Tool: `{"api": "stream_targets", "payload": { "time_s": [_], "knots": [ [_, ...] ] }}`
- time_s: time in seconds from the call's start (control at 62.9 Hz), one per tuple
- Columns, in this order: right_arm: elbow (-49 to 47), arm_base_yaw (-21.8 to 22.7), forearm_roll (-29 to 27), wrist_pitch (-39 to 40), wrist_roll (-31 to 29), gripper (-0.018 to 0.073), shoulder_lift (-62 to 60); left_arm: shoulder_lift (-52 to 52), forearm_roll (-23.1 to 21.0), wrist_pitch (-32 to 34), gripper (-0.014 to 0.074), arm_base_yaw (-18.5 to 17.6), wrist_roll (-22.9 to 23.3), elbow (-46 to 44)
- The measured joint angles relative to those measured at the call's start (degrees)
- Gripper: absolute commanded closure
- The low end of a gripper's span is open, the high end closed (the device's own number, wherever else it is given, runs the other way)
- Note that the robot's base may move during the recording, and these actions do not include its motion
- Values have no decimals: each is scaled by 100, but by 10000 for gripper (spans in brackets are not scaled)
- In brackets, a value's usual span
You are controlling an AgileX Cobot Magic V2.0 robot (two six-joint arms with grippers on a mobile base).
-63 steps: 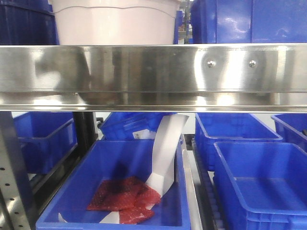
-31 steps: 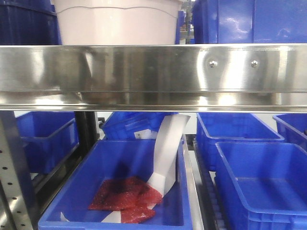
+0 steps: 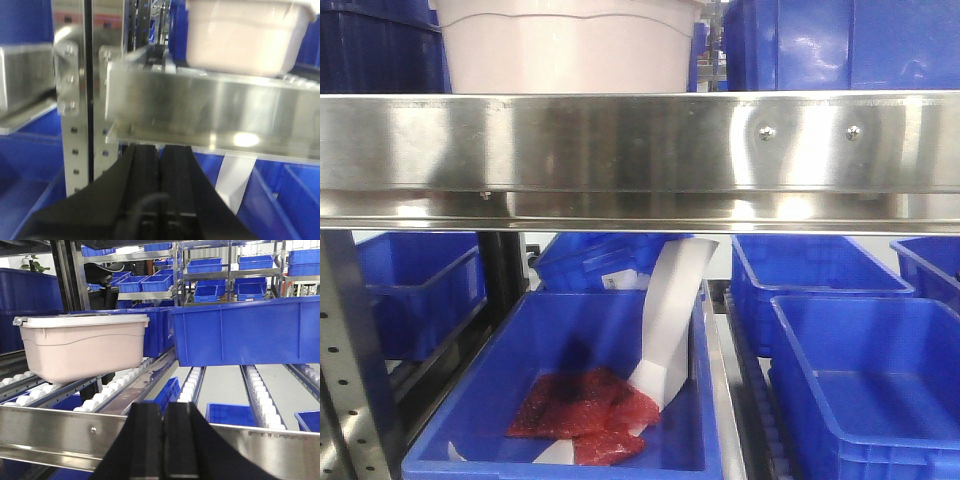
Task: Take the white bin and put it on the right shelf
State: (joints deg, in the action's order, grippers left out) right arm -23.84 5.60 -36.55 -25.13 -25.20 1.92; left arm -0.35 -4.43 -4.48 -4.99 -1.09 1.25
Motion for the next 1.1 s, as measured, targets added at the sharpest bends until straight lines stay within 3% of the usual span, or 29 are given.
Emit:
{"api": "stream_targets", "payload": {
  "time_s": [1.096],
  "knots": [
    [0, 0, 37, 8, 0, 491, 0, -18, 0, 187, 713, 0, 12, 37]
  ]
}}
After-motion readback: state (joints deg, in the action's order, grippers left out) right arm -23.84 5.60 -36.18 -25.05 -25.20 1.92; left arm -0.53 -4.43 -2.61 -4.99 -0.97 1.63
